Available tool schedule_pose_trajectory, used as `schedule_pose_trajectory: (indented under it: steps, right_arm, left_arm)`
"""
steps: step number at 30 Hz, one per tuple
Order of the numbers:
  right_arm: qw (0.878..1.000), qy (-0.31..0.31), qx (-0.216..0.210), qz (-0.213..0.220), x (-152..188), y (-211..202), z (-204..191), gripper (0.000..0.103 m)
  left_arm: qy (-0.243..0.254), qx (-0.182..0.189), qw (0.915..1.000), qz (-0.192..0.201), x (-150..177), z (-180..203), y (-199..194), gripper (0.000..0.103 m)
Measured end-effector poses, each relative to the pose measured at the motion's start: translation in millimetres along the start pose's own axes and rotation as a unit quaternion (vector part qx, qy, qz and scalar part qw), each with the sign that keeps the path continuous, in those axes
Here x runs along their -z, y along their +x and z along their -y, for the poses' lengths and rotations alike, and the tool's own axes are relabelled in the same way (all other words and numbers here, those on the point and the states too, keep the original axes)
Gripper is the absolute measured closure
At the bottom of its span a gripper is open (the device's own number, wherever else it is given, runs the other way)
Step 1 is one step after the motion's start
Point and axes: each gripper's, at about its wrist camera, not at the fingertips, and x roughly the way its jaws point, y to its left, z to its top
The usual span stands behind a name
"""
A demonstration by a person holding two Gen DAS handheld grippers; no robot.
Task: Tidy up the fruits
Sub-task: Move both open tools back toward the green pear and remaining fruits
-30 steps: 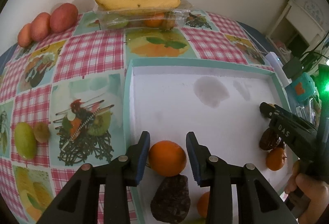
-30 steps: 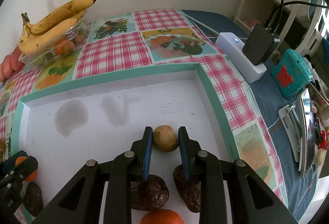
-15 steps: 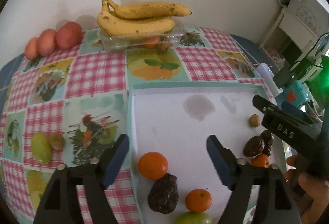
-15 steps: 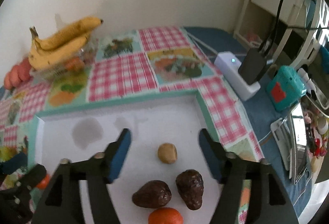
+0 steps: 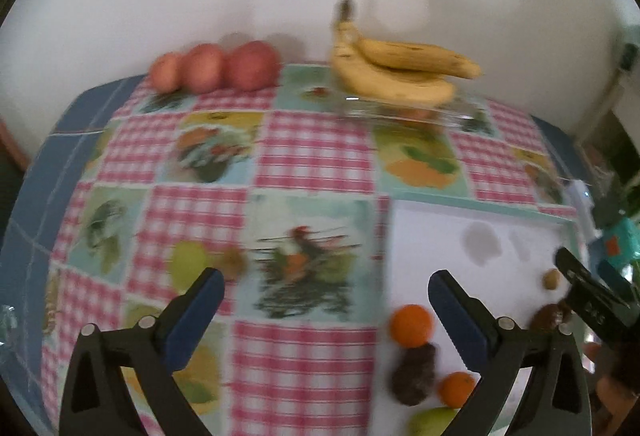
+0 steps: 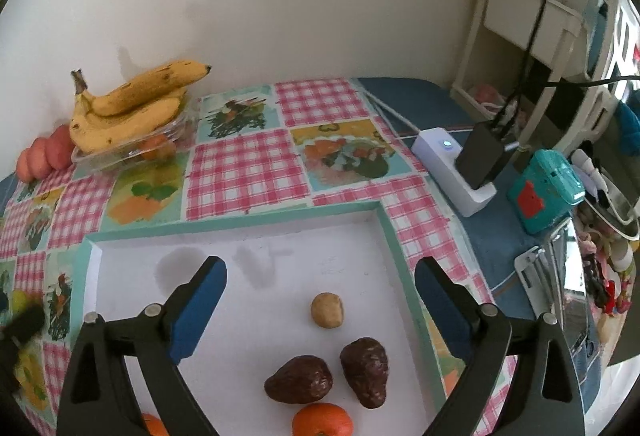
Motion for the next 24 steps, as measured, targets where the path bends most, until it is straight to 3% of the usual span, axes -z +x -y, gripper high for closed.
schedule_pose_trajectory:
  steps: [3,9,14,24]
  right_arm:
    - [1.0,-0.009,-0.005,-0.013,5,3,-7,0.008]
    - [0.999,-0.026,-0.022,-0.036,13,3,-25,0.008]
    - [0.997,-0.05,-0.036,-0.047,17,-2,-48,0.008]
    - [0.996,-0.062,-0.053,-0.044,18,-20,-78,0.008]
  left_arm:
    - [0.014,-0.048,0.9987,0.005,-2,-21,-2,0.0]
    - [-0.039,-0.041,0.9984,-0.009,-7,-76,-6,0.0]
    - [-0.044,-0.103,0.9937,0.009,-11,-109,-18,0.0]
    - [-0.095,-0.088,0.9916,0.01,-16,-157,-31,0.0]
